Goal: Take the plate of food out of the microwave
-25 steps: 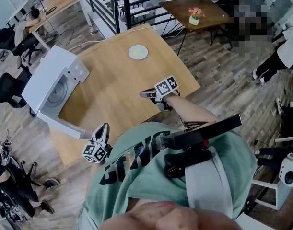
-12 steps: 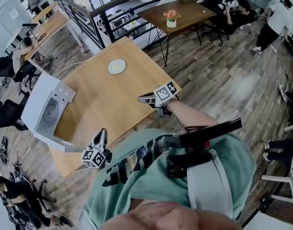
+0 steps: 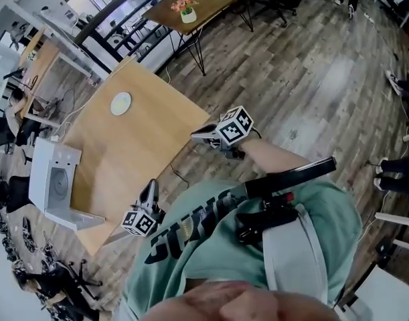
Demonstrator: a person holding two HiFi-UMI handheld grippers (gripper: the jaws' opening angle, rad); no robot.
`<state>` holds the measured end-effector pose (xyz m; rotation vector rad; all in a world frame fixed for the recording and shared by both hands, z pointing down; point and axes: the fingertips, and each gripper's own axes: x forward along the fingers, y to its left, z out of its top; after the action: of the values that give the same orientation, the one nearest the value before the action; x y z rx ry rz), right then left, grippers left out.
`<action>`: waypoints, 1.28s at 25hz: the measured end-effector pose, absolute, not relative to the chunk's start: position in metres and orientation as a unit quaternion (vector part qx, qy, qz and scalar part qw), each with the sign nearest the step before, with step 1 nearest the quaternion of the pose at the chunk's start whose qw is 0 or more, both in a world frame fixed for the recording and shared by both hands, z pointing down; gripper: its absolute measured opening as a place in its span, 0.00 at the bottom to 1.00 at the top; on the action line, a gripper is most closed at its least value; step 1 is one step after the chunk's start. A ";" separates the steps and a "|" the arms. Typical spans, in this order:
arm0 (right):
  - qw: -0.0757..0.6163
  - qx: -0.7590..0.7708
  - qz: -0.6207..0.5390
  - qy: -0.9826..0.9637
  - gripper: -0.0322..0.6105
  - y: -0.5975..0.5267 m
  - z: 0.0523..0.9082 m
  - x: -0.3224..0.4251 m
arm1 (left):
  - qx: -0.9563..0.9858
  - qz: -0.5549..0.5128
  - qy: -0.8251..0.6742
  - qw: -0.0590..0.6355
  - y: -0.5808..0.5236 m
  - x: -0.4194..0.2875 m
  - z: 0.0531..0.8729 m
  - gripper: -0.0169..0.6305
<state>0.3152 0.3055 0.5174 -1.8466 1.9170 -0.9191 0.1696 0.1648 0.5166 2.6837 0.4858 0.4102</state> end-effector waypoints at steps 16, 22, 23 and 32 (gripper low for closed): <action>0.192 -0.665 -0.260 0.674 0.06 0.204 0.472 0.229 | 0.966 0.090 0.181 0.161 0.061 0.075 0.470 0.03; 0.154 -0.654 -0.252 0.697 0.06 0.152 0.456 0.204 | 0.974 0.055 0.138 0.170 0.001 0.054 0.463 0.03; 0.148 -0.653 -0.250 0.700 0.06 0.149 0.454 0.205 | 0.974 0.051 0.134 0.175 -0.001 0.054 0.464 0.03; 0.111 -0.656 -0.237 0.708 0.06 0.158 0.445 0.227 | 0.975 0.030 0.129 0.178 0.020 0.073 0.456 0.03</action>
<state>0.2275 0.1582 0.4447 -1.9260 2.0791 -0.6955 0.0725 0.0196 0.4563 2.7593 0.3653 0.0842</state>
